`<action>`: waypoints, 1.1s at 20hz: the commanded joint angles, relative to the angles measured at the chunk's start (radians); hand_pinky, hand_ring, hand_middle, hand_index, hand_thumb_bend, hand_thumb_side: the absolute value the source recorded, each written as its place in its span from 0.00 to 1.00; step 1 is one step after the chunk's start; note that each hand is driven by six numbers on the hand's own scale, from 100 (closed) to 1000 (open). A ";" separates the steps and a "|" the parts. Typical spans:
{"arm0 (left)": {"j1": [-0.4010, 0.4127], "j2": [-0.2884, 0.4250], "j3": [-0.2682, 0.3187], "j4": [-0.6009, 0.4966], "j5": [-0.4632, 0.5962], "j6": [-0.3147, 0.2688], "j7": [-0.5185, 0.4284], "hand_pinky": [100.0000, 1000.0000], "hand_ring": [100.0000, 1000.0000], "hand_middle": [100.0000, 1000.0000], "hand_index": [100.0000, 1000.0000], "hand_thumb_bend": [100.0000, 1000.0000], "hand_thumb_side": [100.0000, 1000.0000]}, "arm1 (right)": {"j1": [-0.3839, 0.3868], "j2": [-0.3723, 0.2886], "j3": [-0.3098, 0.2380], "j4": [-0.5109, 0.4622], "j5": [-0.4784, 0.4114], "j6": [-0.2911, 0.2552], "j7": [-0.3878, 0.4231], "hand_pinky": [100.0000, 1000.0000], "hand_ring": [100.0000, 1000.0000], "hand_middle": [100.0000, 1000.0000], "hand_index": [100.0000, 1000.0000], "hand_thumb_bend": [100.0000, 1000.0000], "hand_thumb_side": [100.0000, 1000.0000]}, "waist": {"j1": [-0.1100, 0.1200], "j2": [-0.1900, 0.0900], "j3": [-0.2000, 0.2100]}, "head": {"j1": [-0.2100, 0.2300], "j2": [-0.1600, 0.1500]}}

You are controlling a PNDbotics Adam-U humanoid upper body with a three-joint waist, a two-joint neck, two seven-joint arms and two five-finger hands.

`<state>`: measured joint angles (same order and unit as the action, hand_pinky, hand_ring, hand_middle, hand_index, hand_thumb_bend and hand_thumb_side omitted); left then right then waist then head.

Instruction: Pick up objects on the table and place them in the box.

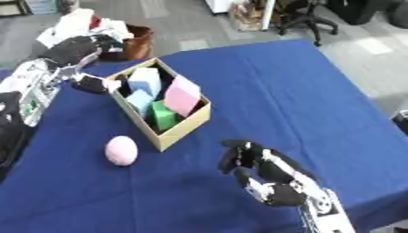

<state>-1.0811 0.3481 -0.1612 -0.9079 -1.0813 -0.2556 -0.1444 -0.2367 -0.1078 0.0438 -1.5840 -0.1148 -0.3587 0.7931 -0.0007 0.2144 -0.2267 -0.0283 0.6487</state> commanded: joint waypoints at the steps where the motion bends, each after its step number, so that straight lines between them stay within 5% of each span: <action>1: -0.011 0.060 0.010 -0.089 0.085 -0.004 -0.018 0.82 0.75 0.73 0.90 0.08 0.29 | -0.007 -0.010 -0.005 -0.011 0.001 -0.010 0.006 0.64 0.68 0.61 0.90 0.00 0.38 | -0.006 -0.015 0.002 | -0.006 -0.012; 5: 0.021 0.132 -0.035 -0.223 0.235 -0.076 -0.149 0.81 0.72 0.71 0.87 0.08 0.15 | -0.006 -0.014 -0.009 -0.010 0.003 -0.010 0.002 0.64 0.68 0.61 0.90 0.00 0.37 | -0.003 -0.017 0.008 | -0.013 -0.012; 14: 0.166 0.342 -0.190 -0.555 0.424 -0.161 -0.412 0.81 0.73 0.73 0.88 0.25 0.29 | -0.004 -0.024 -0.016 -0.008 0.009 -0.010 -0.011 0.64 0.68 0.61 0.90 0.00 0.37 | 0.007 -0.023 0.021 | -0.028 -0.012; 22: 0.219 0.338 -0.315 -0.571 0.438 -0.185 -0.547 0.80 0.73 0.73 0.87 0.25 0.35 | -0.004 -0.024 -0.013 -0.008 0.008 -0.010 -0.009 0.64 0.68 0.61 0.90 0.00 0.37 | 0.004 -0.027 0.026 | -0.027 -0.012</action>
<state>-0.8495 0.6744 -0.4703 -1.4728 -0.6441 -0.4308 -0.6696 -0.2358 -0.1123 0.0335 -1.5839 -0.1070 -0.3620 0.7819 -0.0002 0.2133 -0.2016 -0.0548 0.6484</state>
